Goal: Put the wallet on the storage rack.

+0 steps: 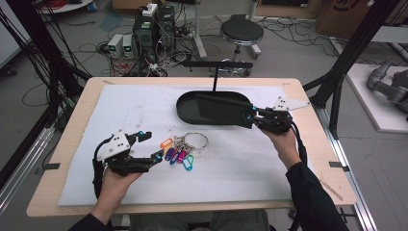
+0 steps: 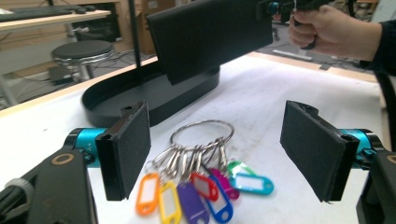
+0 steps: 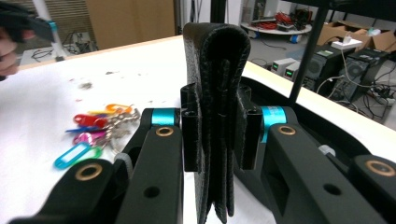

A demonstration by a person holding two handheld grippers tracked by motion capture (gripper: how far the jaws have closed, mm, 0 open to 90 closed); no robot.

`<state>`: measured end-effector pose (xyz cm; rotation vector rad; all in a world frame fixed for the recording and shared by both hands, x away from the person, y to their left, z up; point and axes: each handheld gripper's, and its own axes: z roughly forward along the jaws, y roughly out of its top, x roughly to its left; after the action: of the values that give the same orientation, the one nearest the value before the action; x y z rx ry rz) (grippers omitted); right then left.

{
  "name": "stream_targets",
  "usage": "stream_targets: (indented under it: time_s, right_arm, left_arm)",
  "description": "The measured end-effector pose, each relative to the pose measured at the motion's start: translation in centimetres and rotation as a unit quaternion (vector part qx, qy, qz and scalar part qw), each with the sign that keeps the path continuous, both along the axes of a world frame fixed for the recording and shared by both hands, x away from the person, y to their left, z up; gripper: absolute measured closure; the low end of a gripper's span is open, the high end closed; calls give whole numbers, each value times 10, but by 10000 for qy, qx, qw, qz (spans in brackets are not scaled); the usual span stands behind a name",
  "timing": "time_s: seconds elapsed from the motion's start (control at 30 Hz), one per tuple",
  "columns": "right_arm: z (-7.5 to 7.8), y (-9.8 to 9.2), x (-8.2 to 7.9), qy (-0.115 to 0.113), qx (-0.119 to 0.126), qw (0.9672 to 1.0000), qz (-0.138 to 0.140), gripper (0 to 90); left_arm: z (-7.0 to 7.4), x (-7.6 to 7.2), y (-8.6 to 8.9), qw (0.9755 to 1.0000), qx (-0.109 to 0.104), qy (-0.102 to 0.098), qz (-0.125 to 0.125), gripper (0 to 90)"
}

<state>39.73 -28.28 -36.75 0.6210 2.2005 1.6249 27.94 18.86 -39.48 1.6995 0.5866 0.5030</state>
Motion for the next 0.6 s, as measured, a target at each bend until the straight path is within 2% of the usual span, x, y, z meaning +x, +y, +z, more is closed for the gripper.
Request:
stream_targets:
  time_s: [0.13, 0.2, 0.3, 0.5, 0.53, 0.6]
  right_arm:
    - [-2, 6, 9, -35, 44, 10000, -76, 772]
    - [-3, 8, 15, 31, 63, 9999, -110, 772]
    - [-6, 18, 28, 65, -18, 9998, -160, 772]
    - [-12, 29, 45, 86, 106, 9997, -196, 773]
    - [-16, 33, 56, 154, 74, 9996, -220, 772]
    - [-18, 36, 62, 175, 53, 9995, -256, 772]
  left_arm:
    - [-3, -2, 4, 10000, 29, -15, 81, 245]
    - [-5, -2, 7, 9999, -15, -1, 130, 245]
    - [-5, -2, 8, 9999, -20, -38, 164, 245]
    - [-5, -1, 6, 9999, 3, -71, 116, 244]
    - [-6, -1, 5, 9999, -15, -55, 91, 245]
    - [-6, -1, 5, 9999, -30, -51, 89, 245]
